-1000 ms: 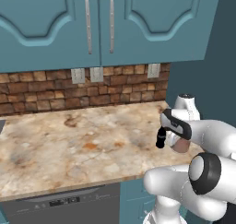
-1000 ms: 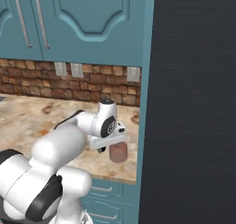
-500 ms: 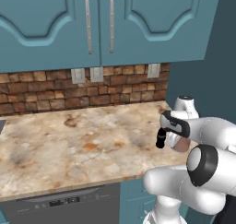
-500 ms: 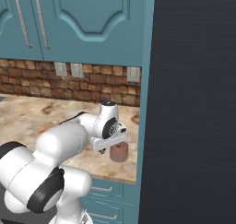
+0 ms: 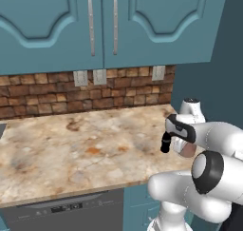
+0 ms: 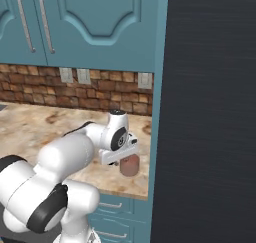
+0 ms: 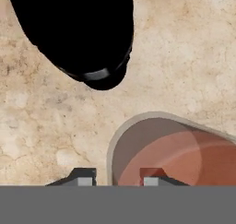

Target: Place the microwavable item in the microwave. Then, close the microwave door and press the start button.

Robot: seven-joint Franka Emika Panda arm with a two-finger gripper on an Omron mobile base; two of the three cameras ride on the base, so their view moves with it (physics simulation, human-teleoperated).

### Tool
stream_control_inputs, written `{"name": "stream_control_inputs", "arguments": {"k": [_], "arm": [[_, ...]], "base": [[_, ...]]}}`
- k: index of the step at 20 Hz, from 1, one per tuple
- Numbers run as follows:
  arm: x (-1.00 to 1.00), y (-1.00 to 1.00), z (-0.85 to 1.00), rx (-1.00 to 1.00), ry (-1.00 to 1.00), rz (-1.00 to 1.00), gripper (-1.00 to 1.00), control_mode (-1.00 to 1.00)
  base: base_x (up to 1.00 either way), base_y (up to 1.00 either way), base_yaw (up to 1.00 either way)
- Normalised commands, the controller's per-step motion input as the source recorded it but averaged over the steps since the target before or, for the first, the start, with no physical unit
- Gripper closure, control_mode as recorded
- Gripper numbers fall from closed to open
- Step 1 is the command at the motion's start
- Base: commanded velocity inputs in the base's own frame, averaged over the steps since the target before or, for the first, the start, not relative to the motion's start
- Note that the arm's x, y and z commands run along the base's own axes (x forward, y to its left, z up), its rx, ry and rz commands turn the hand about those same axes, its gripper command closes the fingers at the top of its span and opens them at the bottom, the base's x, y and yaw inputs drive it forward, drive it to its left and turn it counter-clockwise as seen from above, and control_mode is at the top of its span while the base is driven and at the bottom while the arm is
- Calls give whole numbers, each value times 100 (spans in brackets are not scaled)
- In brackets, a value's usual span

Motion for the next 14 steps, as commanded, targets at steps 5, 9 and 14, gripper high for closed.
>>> {"name": "stream_control_inputs", "arguments": {"k": [5, 9, 14], "arm": [[-25, 0, -3, 0, -3, 0, 100, -100], [-21, 0, 46, -1, -14, 0, 100, -100], [-14, 0, 98, -8, -28, 3, 100, -100]], "base": [[0, 0, 0], [0, 0, 0], [0, 0, 0]]}}
